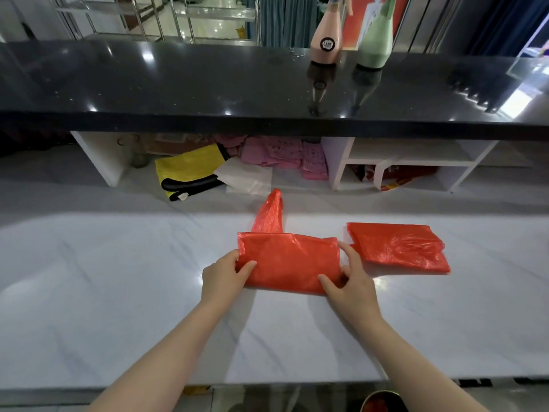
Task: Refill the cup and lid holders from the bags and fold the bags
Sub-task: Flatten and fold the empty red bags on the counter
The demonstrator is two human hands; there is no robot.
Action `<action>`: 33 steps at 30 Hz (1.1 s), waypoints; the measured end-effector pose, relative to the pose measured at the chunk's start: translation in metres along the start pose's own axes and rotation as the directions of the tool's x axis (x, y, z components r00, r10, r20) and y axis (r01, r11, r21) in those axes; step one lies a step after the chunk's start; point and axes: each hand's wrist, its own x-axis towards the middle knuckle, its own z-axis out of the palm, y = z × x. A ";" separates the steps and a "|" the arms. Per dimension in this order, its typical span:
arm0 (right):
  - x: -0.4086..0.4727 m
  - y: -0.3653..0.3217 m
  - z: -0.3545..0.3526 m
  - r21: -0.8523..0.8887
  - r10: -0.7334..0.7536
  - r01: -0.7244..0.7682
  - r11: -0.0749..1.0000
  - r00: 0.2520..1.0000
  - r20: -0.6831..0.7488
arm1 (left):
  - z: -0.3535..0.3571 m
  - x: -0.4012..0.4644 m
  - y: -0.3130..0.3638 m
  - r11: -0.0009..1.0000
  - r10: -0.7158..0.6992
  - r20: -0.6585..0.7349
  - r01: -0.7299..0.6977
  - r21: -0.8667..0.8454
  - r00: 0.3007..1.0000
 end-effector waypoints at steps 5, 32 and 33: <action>-0.005 0.000 -0.002 -0.068 -0.075 0.070 0.995 0.994 -0.075 | 0.003 0.001 0.002 0.998 -0.002 0.001 0.002 0.068 1.000; 0.001 0.010 -0.025 -0.335 -0.311 0.295 0.895 0.950 0.004 | -0.007 0.007 -0.014 0.784 0.489 0.427 -0.598 0.166 0.760; 0.003 0.006 -0.026 -0.308 -0.294 0.278 0.910 0.956 -0.004 | -0.008 0.007 -0.016 0.791 0.502 0.386 -0.591 0.157 0.774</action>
